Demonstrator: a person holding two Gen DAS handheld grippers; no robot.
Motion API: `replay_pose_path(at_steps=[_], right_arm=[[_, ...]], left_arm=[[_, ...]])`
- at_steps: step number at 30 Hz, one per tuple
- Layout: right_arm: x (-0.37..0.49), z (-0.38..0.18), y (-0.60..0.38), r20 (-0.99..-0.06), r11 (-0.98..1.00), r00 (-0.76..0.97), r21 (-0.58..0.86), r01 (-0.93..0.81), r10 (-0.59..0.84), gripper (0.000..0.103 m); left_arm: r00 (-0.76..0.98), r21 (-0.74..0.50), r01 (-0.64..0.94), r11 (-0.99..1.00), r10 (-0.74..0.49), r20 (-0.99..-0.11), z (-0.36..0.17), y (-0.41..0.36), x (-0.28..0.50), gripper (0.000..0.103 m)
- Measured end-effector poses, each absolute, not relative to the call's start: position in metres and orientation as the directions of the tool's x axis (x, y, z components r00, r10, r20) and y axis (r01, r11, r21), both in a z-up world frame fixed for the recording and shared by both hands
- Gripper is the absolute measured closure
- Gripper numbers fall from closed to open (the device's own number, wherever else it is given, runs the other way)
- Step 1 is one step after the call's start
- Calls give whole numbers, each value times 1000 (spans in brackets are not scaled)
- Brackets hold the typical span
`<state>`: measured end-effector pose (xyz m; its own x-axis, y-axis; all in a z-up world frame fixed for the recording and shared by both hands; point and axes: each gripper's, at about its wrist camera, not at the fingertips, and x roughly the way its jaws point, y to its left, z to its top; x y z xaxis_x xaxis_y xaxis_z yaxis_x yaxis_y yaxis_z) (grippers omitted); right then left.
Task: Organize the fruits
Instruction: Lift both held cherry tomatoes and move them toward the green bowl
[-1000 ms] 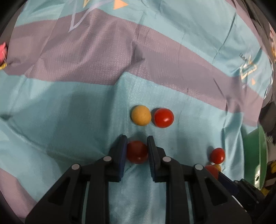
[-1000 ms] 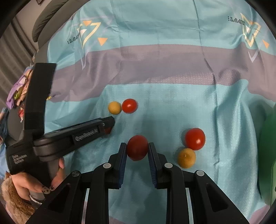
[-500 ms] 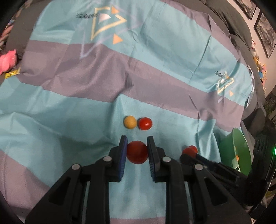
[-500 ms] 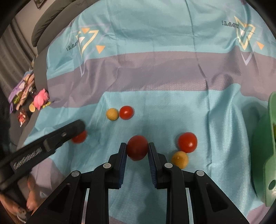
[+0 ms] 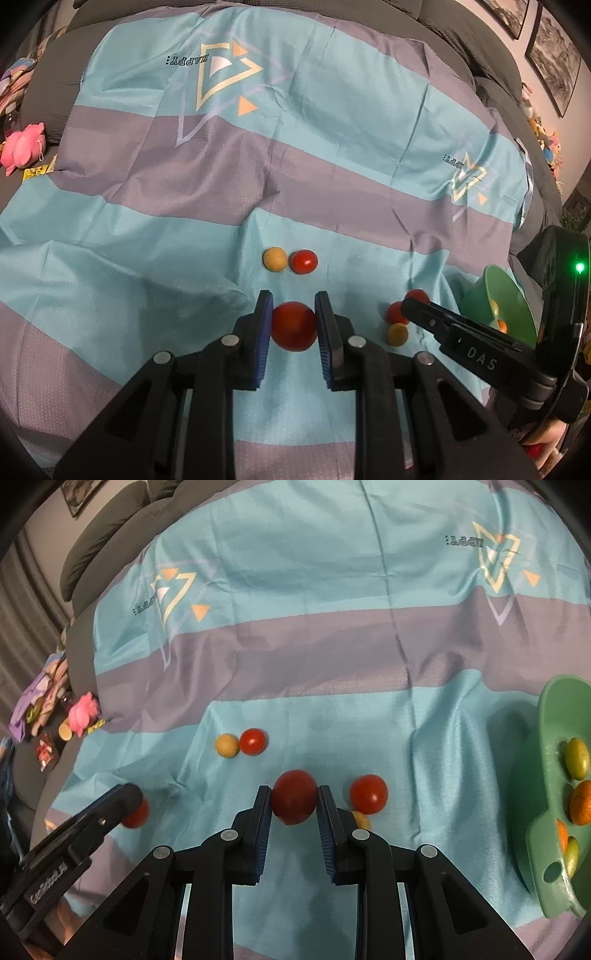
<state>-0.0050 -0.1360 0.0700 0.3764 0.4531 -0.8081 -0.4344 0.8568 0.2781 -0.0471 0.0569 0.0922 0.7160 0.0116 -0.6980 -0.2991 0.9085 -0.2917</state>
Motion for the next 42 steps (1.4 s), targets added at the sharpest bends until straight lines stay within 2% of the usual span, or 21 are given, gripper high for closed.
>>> replay_pose_path(at_steps=[19,42], right_arm=[[-12,81,-138,-790,860,415,263,-437,452,77],[-16,115,-168,-719,870,511,283,-405,472,77]], left_arm=[[737,-290,-255,922,-9,-676,99,47,-53,81],[765,-267,-185,946,-32,-644,113,19,-55,81]])
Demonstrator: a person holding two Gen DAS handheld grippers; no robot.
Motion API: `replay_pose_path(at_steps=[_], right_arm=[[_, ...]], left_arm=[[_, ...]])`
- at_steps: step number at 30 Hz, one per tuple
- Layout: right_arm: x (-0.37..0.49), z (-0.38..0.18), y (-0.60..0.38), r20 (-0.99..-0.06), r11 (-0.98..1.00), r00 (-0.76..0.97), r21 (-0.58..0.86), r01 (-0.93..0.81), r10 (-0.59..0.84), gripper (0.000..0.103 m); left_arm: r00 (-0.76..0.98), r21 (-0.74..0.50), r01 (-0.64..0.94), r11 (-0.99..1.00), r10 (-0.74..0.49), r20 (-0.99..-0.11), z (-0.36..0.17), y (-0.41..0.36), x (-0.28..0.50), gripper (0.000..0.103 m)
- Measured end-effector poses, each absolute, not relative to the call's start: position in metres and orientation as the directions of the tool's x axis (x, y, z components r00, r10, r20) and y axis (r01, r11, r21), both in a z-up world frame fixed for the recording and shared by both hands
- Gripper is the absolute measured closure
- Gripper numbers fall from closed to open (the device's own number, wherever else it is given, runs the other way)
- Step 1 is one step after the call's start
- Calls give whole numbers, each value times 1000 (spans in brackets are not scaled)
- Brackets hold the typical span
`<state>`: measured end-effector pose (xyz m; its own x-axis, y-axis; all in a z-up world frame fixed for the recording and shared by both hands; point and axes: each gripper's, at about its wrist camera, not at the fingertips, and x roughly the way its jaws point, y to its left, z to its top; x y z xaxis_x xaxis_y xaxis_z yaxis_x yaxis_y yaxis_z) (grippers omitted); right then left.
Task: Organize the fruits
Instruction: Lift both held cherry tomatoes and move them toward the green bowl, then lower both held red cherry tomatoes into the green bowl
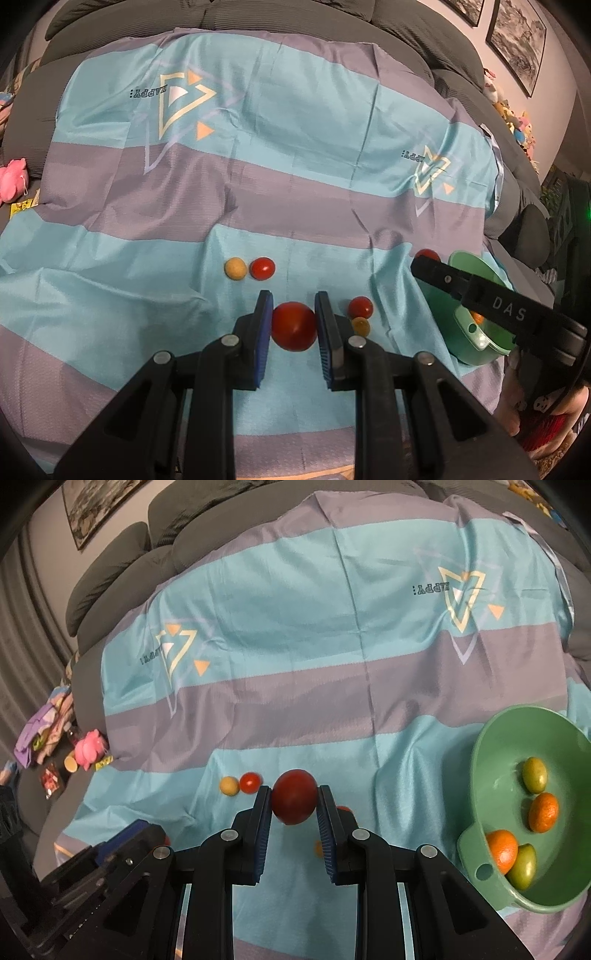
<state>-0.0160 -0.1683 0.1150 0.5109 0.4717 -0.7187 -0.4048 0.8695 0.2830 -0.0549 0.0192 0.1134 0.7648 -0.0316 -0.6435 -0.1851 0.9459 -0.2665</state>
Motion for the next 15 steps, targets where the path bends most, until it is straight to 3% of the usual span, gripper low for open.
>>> replay_pose_path(at_steps=[15], right_arm=[[-12,140,-222,-659,913,633,258,-317,406,77]], left_arm=[[773,-232,-86,969,-82,-629,136,-45,-22,81]])
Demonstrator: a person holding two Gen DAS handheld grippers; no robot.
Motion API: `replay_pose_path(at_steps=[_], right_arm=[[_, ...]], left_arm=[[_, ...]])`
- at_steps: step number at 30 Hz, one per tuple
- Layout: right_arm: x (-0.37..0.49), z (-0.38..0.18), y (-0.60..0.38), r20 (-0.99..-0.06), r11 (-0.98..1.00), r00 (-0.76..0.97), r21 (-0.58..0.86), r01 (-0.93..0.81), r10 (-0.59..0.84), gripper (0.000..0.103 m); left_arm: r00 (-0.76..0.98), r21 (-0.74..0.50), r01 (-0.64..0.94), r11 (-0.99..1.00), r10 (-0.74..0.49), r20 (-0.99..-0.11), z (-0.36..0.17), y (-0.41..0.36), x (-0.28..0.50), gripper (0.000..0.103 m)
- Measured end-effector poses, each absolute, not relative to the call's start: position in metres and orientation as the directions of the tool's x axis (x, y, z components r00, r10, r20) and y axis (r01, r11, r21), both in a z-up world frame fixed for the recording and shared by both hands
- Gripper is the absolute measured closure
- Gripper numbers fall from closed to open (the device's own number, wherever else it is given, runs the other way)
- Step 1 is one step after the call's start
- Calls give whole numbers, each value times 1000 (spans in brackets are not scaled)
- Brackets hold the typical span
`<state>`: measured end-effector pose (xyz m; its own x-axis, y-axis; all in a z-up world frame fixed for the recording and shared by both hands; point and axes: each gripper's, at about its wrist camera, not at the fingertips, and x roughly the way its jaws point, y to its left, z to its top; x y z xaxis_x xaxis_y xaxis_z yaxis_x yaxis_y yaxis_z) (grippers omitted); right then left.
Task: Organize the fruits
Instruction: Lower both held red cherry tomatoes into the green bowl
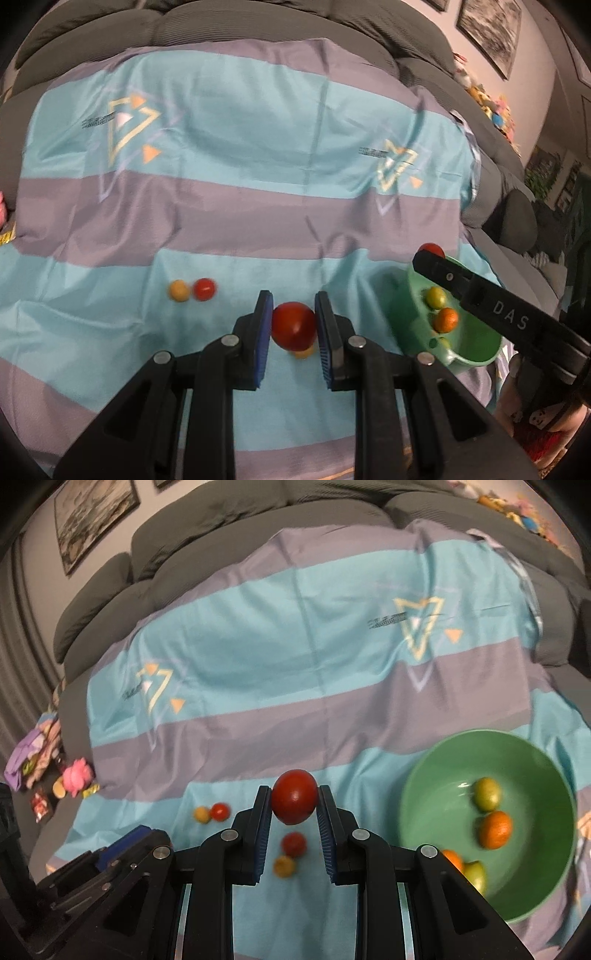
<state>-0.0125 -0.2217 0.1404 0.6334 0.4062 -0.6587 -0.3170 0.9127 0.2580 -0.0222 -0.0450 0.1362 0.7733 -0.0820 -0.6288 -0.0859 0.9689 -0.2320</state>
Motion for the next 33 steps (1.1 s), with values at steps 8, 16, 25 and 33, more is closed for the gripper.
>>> replay_pose_path(at_steps=[8,16,25,33], right_arm=[[-9,151,-266,-633,950,709,235,-206,311,77],[-1,148,-310,-636,957,727,269,-106,259,77],[9,134,-351,-672,953,712,303,17,201,77],[17,120,-369,-715,947,677,311,81,177,77]], left_arm=[[754,-214,20,977,-156,-639,137,-98,3,81],[710,-222,96,970,-223,-668,131,-140,33,80],[660,-205,166,965,-263,-704,125,-177,54,80],[600,-212,198,957,-289,-746,112,-195,69,80]])
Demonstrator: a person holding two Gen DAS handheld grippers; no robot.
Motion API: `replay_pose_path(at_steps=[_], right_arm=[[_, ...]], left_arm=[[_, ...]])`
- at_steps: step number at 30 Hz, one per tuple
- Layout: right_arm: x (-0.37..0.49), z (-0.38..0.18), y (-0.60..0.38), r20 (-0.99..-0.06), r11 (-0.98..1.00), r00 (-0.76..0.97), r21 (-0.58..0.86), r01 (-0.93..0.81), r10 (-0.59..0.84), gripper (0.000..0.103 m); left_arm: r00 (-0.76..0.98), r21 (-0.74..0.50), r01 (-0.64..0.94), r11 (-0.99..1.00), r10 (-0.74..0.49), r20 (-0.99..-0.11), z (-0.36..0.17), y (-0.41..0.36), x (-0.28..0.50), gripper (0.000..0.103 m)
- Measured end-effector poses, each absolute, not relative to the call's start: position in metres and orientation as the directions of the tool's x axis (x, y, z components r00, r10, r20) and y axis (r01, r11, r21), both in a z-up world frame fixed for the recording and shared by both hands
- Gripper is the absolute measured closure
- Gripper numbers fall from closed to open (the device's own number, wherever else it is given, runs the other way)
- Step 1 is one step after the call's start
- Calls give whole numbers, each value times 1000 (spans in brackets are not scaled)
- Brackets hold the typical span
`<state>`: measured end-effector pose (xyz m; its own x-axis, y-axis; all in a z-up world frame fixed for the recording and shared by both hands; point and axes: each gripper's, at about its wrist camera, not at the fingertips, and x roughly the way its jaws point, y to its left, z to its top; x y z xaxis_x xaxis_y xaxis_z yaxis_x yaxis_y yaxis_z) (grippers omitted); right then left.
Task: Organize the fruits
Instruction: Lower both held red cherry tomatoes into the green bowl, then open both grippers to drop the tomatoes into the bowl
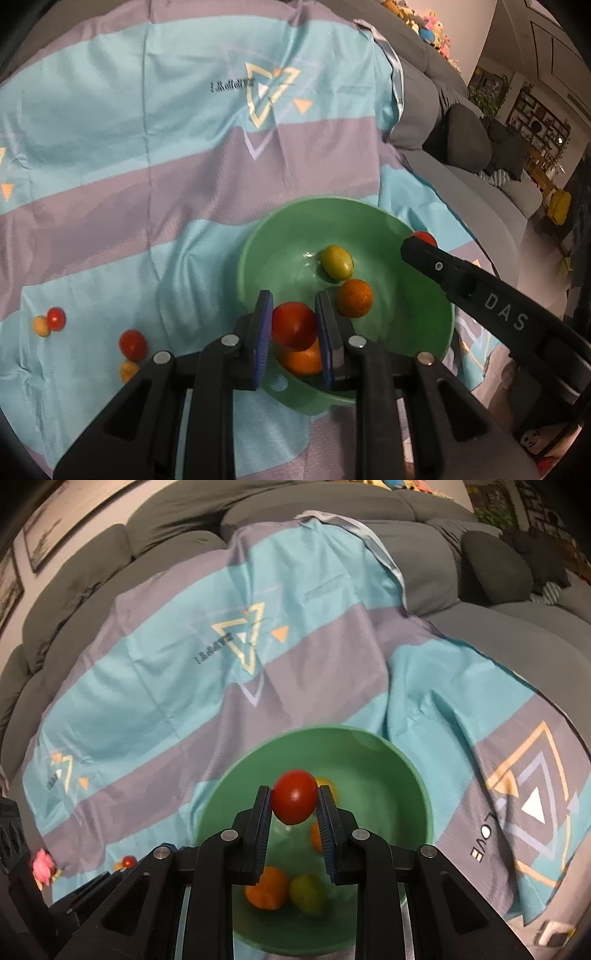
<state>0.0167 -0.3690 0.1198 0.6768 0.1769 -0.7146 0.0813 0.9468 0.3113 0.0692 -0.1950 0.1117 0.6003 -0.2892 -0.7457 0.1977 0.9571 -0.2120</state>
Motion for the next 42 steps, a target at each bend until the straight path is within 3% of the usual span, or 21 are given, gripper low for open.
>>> replay_pose_path(at_steps=[14,42], right_arm=[[29,97,-383,-790,951,602,260,166,111,76],[36,87,-381,-831,962,553,196,191,60,76]], left_arm=[[540,-187,216,959,-276,-795,93,-212,82,80],[490,-204,221,954,-289,-822,79,-219,91,80]])
